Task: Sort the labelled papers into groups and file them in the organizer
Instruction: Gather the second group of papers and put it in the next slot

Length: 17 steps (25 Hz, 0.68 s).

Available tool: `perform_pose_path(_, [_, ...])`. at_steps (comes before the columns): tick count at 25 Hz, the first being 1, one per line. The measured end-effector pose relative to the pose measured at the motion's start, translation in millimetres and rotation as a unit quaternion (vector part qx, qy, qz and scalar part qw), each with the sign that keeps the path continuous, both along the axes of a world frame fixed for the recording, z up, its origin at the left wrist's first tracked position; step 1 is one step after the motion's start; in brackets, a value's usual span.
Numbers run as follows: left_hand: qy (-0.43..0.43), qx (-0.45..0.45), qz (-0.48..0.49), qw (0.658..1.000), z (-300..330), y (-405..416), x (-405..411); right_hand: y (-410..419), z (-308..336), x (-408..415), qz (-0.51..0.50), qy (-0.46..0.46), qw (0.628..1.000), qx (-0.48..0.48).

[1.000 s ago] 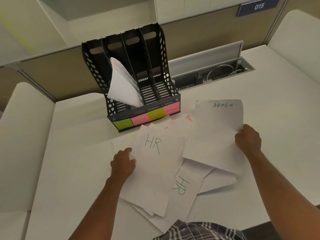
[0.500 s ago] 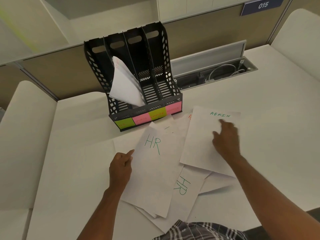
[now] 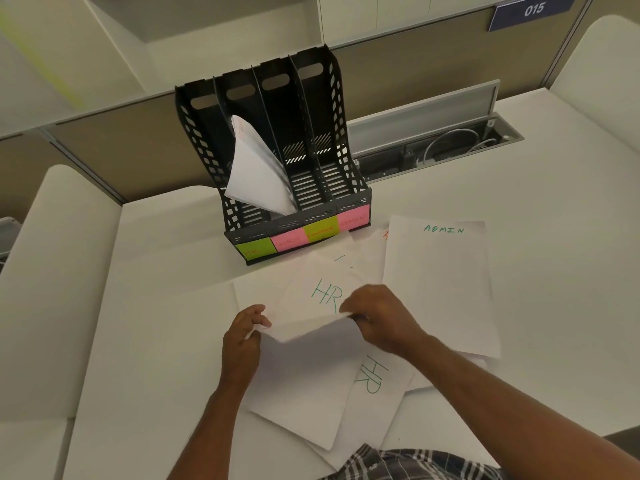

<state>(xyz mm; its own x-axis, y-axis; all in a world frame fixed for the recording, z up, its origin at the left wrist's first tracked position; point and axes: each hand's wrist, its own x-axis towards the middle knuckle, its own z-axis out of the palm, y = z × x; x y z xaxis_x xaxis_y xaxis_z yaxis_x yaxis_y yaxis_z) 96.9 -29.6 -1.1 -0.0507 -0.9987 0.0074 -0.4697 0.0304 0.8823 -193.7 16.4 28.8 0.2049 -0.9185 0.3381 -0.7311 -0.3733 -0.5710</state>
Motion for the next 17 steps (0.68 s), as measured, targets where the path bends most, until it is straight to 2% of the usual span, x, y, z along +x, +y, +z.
perform_pose_path(2, [0.005,0.068,0.04,0.997,1.9,-11.0,1.6,21.8,-7.9,0.1,-0.038,0.01,0.999,-0.024])
perform_pose_path(4, [-0.058,0.11,0.045,0.991,4.5,-25.9,-2.8,36.2,-16.1,-1.9,-0.114,0.004,0.993,0.008])
perform_pose_path(6, [-0.128,0.135,0.007,0.983,7.7,-40.1,-13.9,36.6,-22.9,-3.3,-0.162,-0.007,0.983,0.086])
perform_pose_path(8, [-0.162,0.168,-0.038,0.972,12.3,-49.6,-27.4,32.1,-29.2,-3.8,-0.182,-0.008,0.972,0.149])
perform_pose_path(10, [-0.185,0.161,-0.074,0.967,16.4,-55.0,-38.4,30.5,-32.9,-4.0,-0.189,-0.007,0.968,0.164])
perform_pose_path(13, [-0.14,0.107,-0.104,0.979,19.5,-51.2,-36.8,27.9,-29.4,-4.8,-0.209,-0.013,0.972,0.105])
perform_pose_path(17, [-0.039,0.074,-0.081,0.993,18.3,-28.3,-15.1,15.2,-16.7,-16.1,-0.212,-0.037,0.976,0.046])
